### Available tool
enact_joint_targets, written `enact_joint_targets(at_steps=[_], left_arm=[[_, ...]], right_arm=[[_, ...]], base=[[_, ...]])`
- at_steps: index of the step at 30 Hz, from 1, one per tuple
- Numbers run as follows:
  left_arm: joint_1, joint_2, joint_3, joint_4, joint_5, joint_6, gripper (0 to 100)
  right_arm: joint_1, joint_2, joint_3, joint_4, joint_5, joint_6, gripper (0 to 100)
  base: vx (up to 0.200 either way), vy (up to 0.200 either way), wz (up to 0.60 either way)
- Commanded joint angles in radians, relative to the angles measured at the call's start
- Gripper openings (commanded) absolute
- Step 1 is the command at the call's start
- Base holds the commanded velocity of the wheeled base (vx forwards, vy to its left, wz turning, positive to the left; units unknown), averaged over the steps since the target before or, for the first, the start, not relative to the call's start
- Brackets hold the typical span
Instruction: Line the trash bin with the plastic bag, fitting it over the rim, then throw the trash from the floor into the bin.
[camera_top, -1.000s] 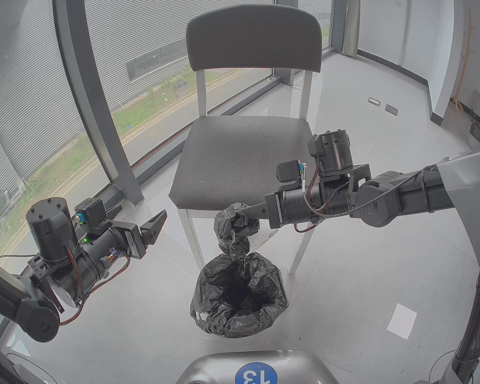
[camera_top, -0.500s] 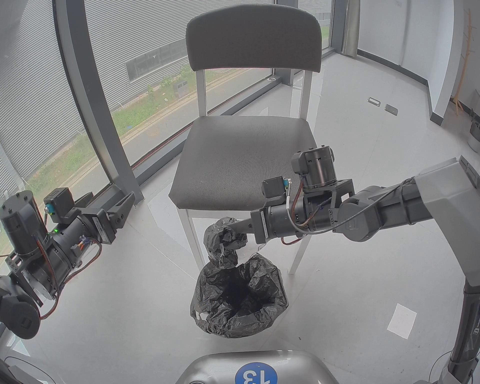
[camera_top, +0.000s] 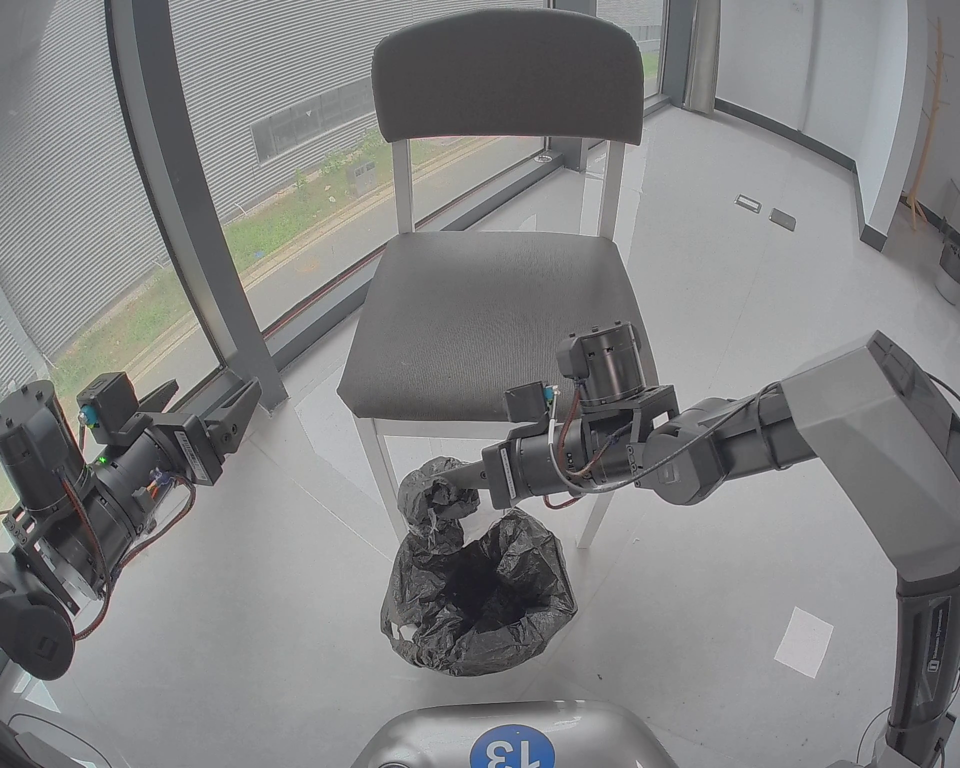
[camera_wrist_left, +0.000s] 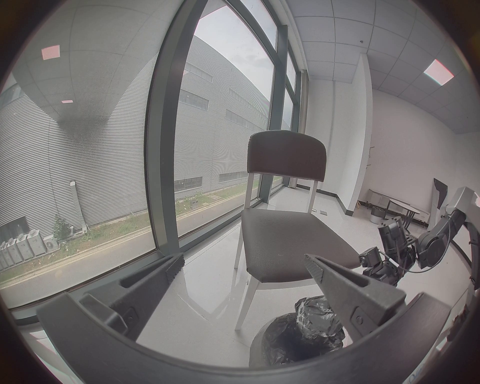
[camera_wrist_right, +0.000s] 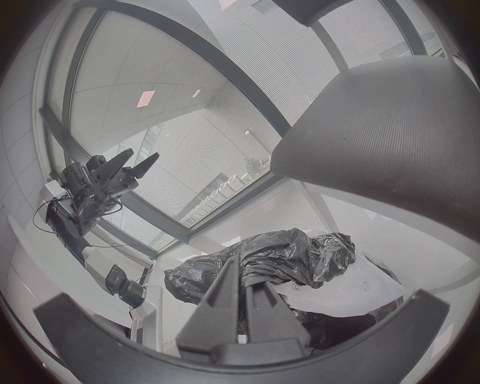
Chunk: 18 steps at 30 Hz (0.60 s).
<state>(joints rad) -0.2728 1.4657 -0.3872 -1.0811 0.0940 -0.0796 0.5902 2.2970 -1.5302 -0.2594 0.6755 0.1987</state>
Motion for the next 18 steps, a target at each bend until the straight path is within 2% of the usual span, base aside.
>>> enact_joint_targets(at_steps=[1, 10, 18], left_arm=[[0.0, 0.004, 0.004, 0.0, 0.0, 0.0, 100], [-0.005, 0.015, 0.004, -0.002, 0.0, 0.0, 100], [-0.005, 0.01, 0.004, -0.002, 0.0, -0.002, 100]], right_arm=[[0.023, 0.048, -0.018, -0.003, 0.001, 0.002, 0], [0.072, 0.071, -0.008, -0.003, 0.001, -0.002, 0], [0.076, 0.058, 0.038, -0.003, -0.001, -0.007, 0]], base=[[0.0, 0.0, 0.0], [0.0, 0.0, 0.0], [0.0, 0.0, 0.0]])
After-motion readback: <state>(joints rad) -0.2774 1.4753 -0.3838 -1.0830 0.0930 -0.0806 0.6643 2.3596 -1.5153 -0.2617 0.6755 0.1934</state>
